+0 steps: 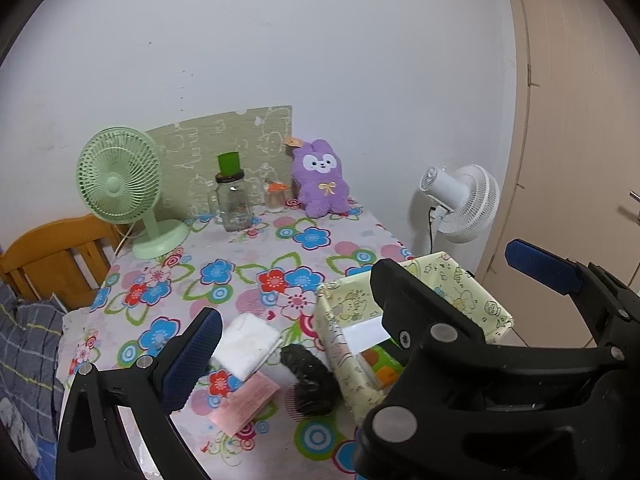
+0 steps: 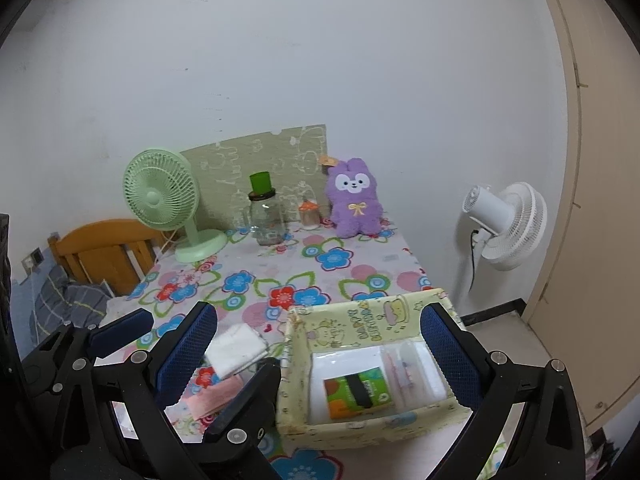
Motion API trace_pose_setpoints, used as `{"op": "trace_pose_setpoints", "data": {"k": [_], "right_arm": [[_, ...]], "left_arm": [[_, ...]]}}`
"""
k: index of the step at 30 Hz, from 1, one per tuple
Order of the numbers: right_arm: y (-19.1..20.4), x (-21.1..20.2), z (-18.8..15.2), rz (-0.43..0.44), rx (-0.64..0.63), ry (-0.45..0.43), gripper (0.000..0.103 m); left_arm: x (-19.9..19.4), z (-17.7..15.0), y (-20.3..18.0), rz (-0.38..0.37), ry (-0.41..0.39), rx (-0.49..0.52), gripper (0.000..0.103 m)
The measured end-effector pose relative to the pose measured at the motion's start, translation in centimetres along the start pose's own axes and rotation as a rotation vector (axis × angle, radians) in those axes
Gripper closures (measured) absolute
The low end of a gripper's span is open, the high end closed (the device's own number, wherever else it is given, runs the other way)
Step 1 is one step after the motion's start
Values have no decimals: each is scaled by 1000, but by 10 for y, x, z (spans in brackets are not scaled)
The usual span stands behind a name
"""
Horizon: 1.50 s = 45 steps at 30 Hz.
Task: Organize soft objects
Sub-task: 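Withdraw both open tools from the gift box back over the table, then reach the left tool to the white roll while the right tool reaches the pink paper packet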
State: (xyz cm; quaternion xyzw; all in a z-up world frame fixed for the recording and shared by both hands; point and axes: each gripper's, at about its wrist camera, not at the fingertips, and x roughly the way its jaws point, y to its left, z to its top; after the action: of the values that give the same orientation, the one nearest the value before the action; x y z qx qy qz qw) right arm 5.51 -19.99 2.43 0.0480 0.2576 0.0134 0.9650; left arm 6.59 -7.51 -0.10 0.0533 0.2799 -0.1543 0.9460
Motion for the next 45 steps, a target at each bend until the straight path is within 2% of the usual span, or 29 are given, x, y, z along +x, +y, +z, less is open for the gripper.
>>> {"op": "trace_pose_setpoints", "data": {"k": [19,33,45], "right_arm": [[54,9,-13,69,-50,32,0],[82,29,-41,101,-61,57,3],[99,54,-73,96,-60,86,7]], "left_arm": [[-13,-22,49,62,-29,-41,1],[0,-54,79,93,9,-100,2],[18,-86,100,145,62,-116,8]]}}
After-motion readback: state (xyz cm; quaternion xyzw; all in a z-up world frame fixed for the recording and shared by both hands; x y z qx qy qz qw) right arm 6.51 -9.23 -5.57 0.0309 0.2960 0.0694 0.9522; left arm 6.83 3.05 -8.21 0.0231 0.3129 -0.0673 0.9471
